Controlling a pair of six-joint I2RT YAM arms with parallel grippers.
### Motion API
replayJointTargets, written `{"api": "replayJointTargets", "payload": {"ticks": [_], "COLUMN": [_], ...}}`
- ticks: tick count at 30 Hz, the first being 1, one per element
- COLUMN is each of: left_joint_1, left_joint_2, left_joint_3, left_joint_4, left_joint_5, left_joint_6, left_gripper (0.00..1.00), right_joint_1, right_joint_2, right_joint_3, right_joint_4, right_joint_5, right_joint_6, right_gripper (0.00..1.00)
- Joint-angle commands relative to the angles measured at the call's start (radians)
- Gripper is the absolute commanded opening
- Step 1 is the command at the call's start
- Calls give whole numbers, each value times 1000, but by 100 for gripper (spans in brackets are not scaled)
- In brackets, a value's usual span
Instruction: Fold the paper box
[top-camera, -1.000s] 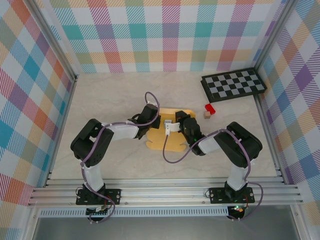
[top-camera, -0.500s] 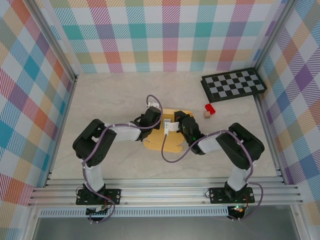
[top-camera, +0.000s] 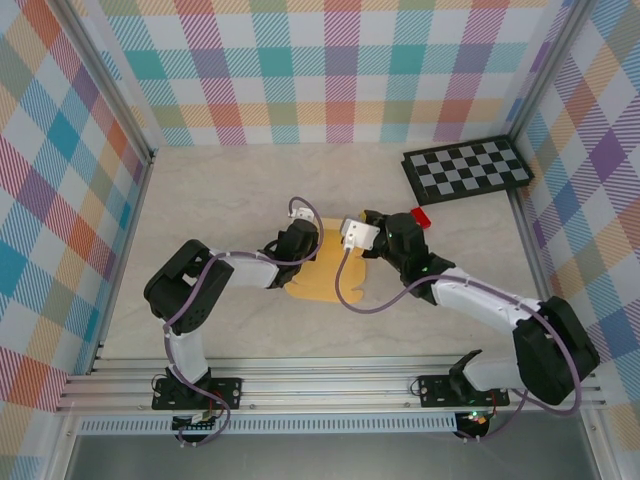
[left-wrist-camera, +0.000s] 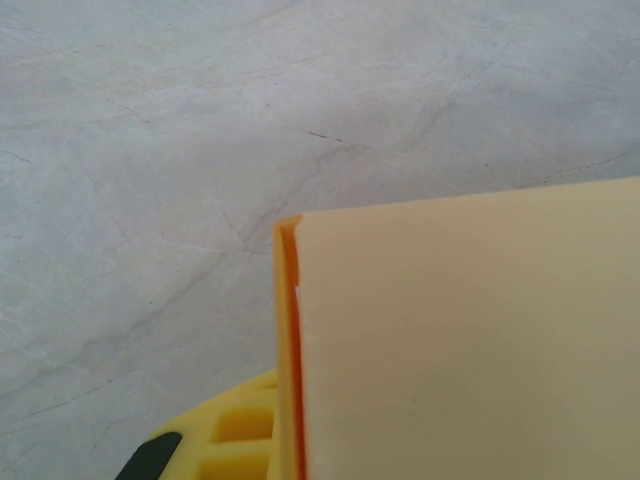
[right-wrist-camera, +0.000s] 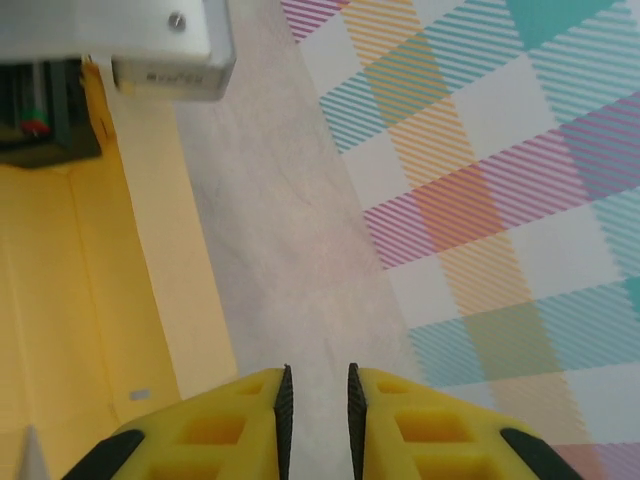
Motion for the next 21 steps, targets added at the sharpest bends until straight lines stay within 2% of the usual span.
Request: {"api": "replayJointTargets", "payload": {"ticks": [1, 6, 12, 16, 21], "left_joint_1": [13, 10, 6, -2, -7], "left_joint_2": [4, -7, -14, -8, -1], "left_joint_3": [-46, -61, -71, -71, -78], "left_joint_4": [-91, -77, -69, -65, -47], "left_joint_5": [-40, -39, -38, -42, -55], "left_joint_6": [43, 40, 39, 40, 41], "left_gripper": [0, 0, 0, 0, 0], "right_joint_1": [-65, -127, -132, -129, -115], "right_joint_2": [-1, 138, 243, 294, 327], "right_joint_3": [143, 294, 316, 306, 288], "right_joint_4": [-234, -341, -308, -290, -284], "right_joint_5": [-128, -106, -126, -136, -129], "right_joint_6": [278, 496, 671, 731, 732], "right_gripper": [24, 22, 20, 19, 18]}}
